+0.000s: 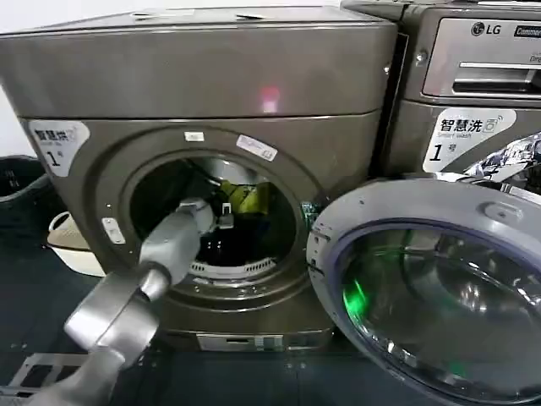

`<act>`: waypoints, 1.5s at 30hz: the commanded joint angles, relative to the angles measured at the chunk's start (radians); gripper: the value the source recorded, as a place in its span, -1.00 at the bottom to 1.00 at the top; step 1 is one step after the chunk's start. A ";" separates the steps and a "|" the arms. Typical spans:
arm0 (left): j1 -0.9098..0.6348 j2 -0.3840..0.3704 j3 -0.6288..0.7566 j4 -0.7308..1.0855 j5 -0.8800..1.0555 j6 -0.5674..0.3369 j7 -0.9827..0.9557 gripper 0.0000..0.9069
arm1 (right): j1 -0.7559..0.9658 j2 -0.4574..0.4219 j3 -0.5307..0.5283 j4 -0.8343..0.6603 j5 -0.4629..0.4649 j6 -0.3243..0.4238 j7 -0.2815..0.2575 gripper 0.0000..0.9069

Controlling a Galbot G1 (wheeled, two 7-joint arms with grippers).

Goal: Grasp the clothes from the dryer.

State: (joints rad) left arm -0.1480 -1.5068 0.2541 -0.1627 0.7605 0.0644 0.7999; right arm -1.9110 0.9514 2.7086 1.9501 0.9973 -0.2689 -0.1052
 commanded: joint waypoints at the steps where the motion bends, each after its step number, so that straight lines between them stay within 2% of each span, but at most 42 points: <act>1: 0.009 0.000 -0.013 0.008 0.010 0.004 0.012 -0.72 | -0.003 -0.002 0.005 -0.004 0.001 0.002 0.001 1.00; 6: 0.023 -0.002 -0.022 0.007 0.007 0.004 0.012 -0.75 | -0.004 -0.001 0.004 -0.003 0.000 0.002 0.001 1.00; 10: 0.024 -0.002 -0.025 0.007 0.005 -0.005 0.018 -1.00 | -0.004 0.000 0.005 -0.004 0.000 0.003 0.002 1.00; 17: 0.025 -0.003 -0.065 -0.017 -0.006 -0.024 -0.010 -1.00 | -0.004 0.007 0.003 0.000 0.000 0.003 0.002 1.00; 23: 0.039 0.015 -0.160 -0.083 -0.113 0.010 -0.089 -1.00 | -0.003 0.010 0.002 0.005 0.001 0.004 0.003 1.00; 28: 0.071 0.048 -0.255 -0.178 -0.244 0.027 -0.222 -1.00 | 0.001 0.011 -0.001 0.006 0.001 0.005 0.005 1.00; 33: 0.135 0.048 -0.361 -0.256 -0.327 0.028 -0.385 -1.00 | 0.001 0.009 0.000 0.001 0.001 0.007 0.005 1.00; 38: 0.253 0.056 -0.404 -0.405 -0.450 0.032 -0.479 -1.00 | -0.003 0.005 0.001 -0.006 0.001 0.010 0.006 1.00; 42: 0.324 0.048 -0.459 -0.525 -0.554 0.011 -0.598 -1.00 | -0.003 0.002 -0.001 -0.006 0.001 0.010 0.008 1.00; 45: 0.358 0.037 -0.489 -0.584 -0.597 -0.047 -0.686 -1.00 | -0.001 -0.002 -0.002 -0.006 0.000 0.009 0.011 1.00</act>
State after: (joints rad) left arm 0.0602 -1.4649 -0.1049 -0.4972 0.3876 0.0838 0.3993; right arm -1.9140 0.9513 2.7064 1.9452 0.9978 -0.2594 -0.0967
